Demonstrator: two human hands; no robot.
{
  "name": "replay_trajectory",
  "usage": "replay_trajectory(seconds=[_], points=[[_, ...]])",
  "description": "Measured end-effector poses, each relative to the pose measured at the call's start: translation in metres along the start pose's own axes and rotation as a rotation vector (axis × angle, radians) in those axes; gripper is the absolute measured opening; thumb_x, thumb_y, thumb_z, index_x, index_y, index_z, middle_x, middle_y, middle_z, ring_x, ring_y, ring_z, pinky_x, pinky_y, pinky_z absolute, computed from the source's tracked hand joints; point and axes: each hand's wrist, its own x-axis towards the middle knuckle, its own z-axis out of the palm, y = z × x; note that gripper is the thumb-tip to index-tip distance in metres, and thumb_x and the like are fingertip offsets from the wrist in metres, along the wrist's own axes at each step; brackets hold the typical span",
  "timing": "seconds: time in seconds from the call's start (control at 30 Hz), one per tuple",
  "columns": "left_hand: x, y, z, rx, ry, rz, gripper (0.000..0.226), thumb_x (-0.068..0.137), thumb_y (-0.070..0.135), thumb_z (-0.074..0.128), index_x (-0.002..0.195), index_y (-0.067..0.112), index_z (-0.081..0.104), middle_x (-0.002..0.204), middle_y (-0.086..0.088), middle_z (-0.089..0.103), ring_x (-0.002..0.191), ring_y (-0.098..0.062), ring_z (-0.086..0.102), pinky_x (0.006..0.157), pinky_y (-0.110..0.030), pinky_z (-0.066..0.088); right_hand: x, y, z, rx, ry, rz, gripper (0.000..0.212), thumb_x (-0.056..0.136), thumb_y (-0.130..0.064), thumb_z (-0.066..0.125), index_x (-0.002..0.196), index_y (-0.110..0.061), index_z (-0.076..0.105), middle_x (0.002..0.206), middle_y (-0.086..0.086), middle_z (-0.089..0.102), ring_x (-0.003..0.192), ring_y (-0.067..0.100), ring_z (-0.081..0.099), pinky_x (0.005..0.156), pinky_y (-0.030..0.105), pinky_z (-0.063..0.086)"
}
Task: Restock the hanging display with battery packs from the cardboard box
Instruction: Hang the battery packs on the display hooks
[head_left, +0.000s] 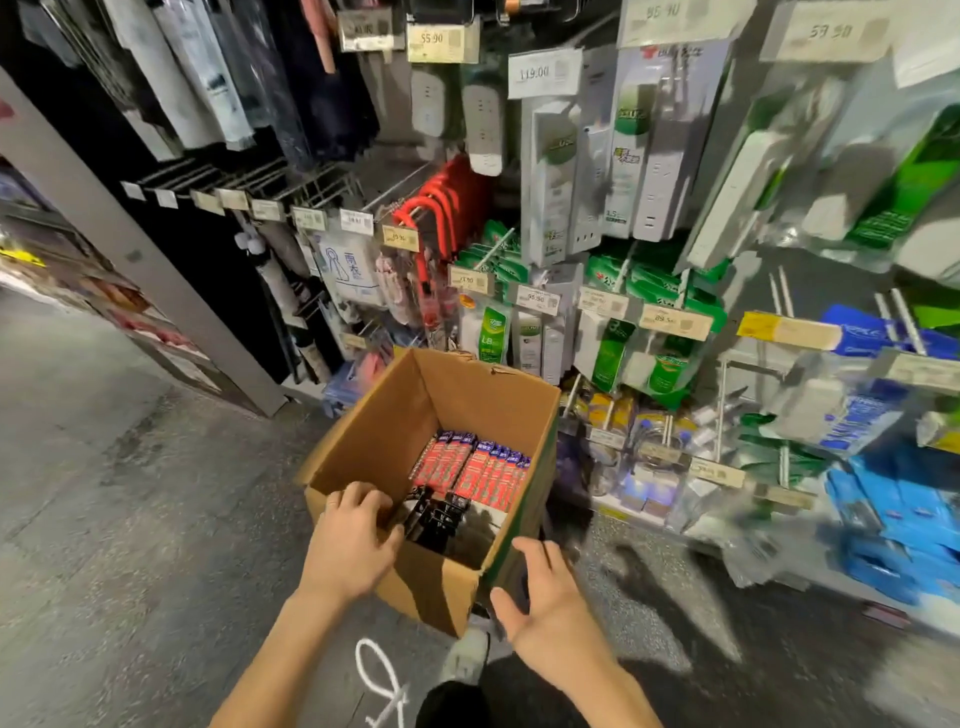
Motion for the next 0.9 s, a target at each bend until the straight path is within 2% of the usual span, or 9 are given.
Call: replay_trajectory(seconds=[0.1,0.23,0.37,0.43,0.53,0.63,0.73,0.8,0.9], points=[[0.056,-0.014,0.017,0.025,-0.122,0.046,0.04,0.091,0.042,0.063,0.126,0.021,0.061,0.133,-0.002,0.052,0.121,-0.029,0.047,0.103,-0.039,0.042,0.026,-0.009,0.022,0.011,-0.008,0.033,0.051,0.097,-0.044,0.056,0.143,-0.035,0.035,0.132,-0.015,0.039,0.127,0.011,0.045,0.107,0.032,0.043],[0.142,-0.038,0.074,0.06,-0.424,0.058,0.054,0.091,0.046,0.058,0.135,0.016,0.052,0.135,-0.009,0.051,0.128,-0.033,0.045,0.108,-0.042,0.042,0.067,-0.031,0.059,0.047,-0.001,0.087,0.051,0.099,-0.04,0.053,0.146,-0.037,0.033,0.142,-0.015,0.037,0.138,0.011,0.039,0.112,0.031,0.038],[0.201,-0.069,0.151,0.08,-0.7,-0.032,0.077,0.089,0.05,0.06,0.149,0.01,0.035,0.146,-0.016,0.045,0.137,-0.038,0.042,0.114,-0.044,0.038,0.109,-0.047,0.1,0.074,-0.013,0.179,0.054,0.097,-0.026,0.058,0.143,-0.044,0.035,0.147,-0.007,0.043,0.141,0.013,0.042,0.11,0.02,0.033],[0.223,-0.088,0.196,0.101,-0.774,-0.052,0.088,0.085,0.055,0.06,0.153,0.008,0.03,0.15,-0.017,0.043,0.136,-0.039,0.045,0.111,-0.045,0.04,0.128,-0.053,0.111,0.082,-0.042,0.238,0.058,0.092,-0.028,0.059,0.144,-0.038,0.035,0.145,-0.011,0.04,0.139,0.009,0.039,0.108,0.016,0.033],[0.241,-0.103,0.241,0.09,-0.815,-0.082,0.094,0.077,0.057,0.065,0.153,0.013,0.031,0.152,-0.015,0.043,0.138,-0.036,0.046,0.109,-0.043,0.043,0.158,-0.05,0.123,0.103,-0.013,0.306,0.054,0.095,-0.036,0.053,0.145,-0.035,0.034,0.143,-0.014,0.039,0.136,0.007,0.037,0.111,0.021,0.035],[0.249,-0.1,0.263,0.063,-0.848,-0.1,0.114,0.07,0.053,0.079,0.158,0.012,0.018,0.158,-0.017,0.033,0.145,-0.036,0.038,0.115,-0.045,0.037,0.183,-0.044,0.135,0.096,-0.004,0.373,0.054,0.097,-0.037,0.051,0.147,-0.033,0.033,0.143,-0.012,0.04,0.135,0.011,0.039,0.113,0.028,0.038],[0.252,-0.103,0.288,0.058,-0.853,-0.127,0.129,0.066,0.055,0.084,0.16,0.012,0.006,0.163,-0.019,0.019,0.149,-0.038,0.029,0.119,-0.047,0.033,0.208,-0.034,0.143,0.034,-0.087,0.432,0.057,0.098,-0.04,0.047,0.151,-0.032,0.027,0.146,-0.007,0.039,0.135,0.018,0.038,0.115,0.036,0.036],[0.249,-0.103,0.29,0.068,-0.878,-0.148,0.123,0.079,0.051,0.078,0.161,0.011,-0.005,0.166,-0.021,0.006,0.151,-0.04,0.021,0.12,-0.048,0.028,0.223,-0.027,0.148,-0.017,-0.155,0.448,0.057,0.099,-0.039,0.047,0.152,-0.029,0.027,0.147,-0.004,0.038,0.136,0.021,0.038,0.116,0.038,0.035],[0.248,-0.101,0.293,0.077,-0.862,-0.168,0.107,0.091,0.039,0.069,0.159,0.009,-0.008,0.166,-0.022,0.005,0.149,-0.041,0.025,0.119,-0.046,0.031,0.239,-0.017,0.157,-0.078,-0.209,0.438,0.052,0.099,-0.04,0.047,0.148,-0.028,0.032,0.145,-0.001,0.041,0.133,0.023,0.041,0.112,0.039,0.039]])
